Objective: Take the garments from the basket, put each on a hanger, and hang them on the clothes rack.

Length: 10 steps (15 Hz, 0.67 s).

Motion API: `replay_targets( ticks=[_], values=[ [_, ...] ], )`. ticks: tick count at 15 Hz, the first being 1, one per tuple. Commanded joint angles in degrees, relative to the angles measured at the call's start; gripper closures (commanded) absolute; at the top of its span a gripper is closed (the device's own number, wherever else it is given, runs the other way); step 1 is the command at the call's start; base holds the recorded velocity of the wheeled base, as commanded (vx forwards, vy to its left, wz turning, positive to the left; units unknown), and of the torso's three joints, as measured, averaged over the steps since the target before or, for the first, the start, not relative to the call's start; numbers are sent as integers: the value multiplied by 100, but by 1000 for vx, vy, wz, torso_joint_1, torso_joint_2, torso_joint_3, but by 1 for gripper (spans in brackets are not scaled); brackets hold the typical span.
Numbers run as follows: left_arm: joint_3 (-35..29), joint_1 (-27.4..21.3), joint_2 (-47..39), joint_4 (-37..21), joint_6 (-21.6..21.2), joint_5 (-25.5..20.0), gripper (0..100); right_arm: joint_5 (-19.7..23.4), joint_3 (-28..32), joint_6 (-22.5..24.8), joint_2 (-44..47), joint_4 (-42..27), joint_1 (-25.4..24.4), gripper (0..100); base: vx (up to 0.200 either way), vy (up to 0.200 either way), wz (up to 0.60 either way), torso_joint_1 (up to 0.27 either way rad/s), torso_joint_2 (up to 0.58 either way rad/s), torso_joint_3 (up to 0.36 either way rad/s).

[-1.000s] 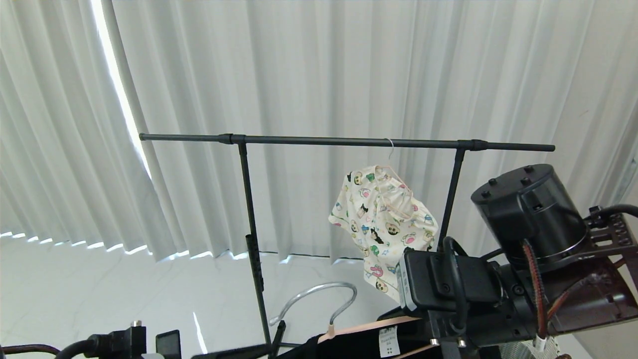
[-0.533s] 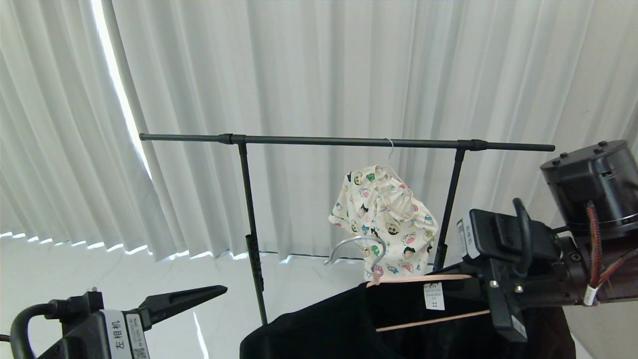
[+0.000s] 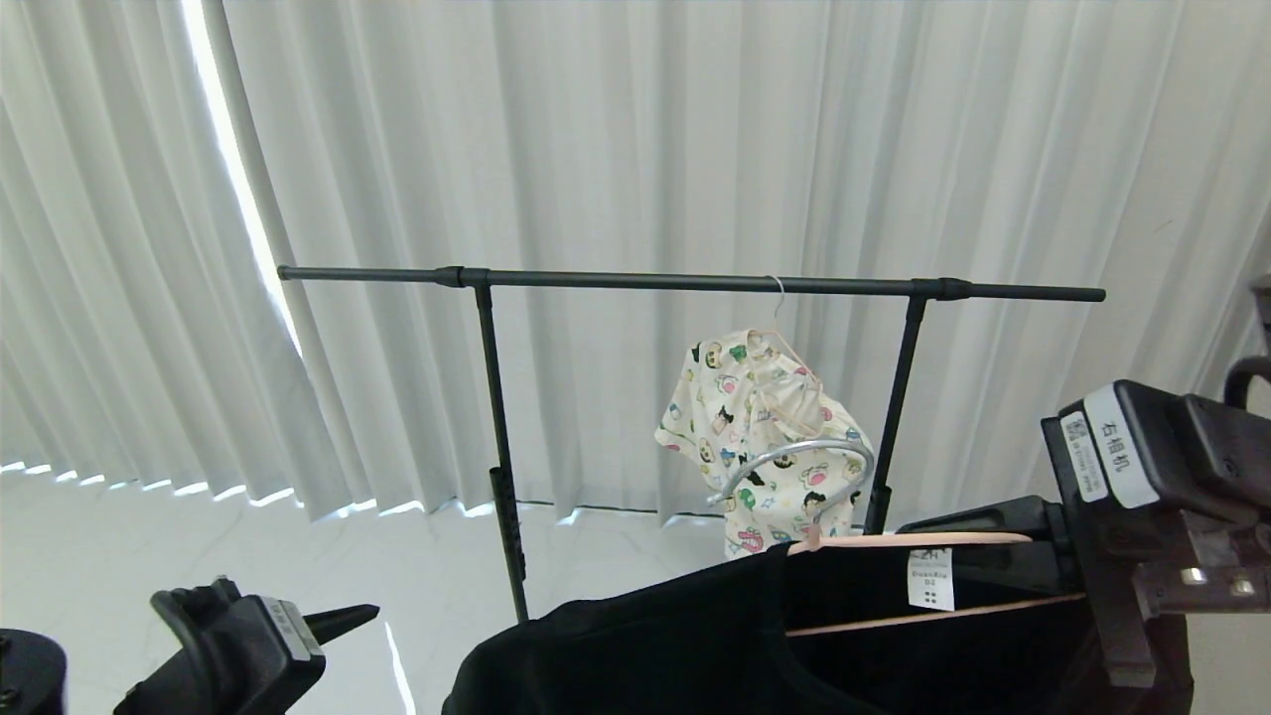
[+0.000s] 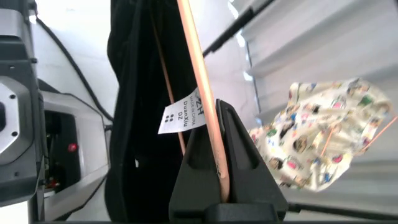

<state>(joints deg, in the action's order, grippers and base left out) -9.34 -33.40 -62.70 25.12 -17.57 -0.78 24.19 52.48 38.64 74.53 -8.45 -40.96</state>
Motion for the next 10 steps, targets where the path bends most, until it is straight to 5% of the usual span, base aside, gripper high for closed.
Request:
replay_targets(
  ticks=[1, 2, 3, 6, 10],
  values=[
    [-130, 44, -428, 10, -10, -45, 0, -10, -27, -6, -194, 1, -123, 100, 0, 0, 0, 0, 0, 0],
    [-112, 27, -480, 1, -36, -194, 0, -10, -27, -6, -255, 1, -167, 100, 0, 0, 0, 0, 0, 0],
    [-68, 27, -507, 1, -45, -282, 100, -19, -19, -24, -281, 1, -158, 100, 0, 0, 0, 0, 0, 0],
    [-24, 79, -516, 1, -28, -247, 100, -19, -36, -41, -334, 1, -149, 100, 0, 0, 0, 0, 0, 0],
    [46, 923, -480, 1, -1, 8, 100, -19, -159, -243, -431, 1, 9, 100, 0, 0, 0, 0, 0, 0]
  ],
)
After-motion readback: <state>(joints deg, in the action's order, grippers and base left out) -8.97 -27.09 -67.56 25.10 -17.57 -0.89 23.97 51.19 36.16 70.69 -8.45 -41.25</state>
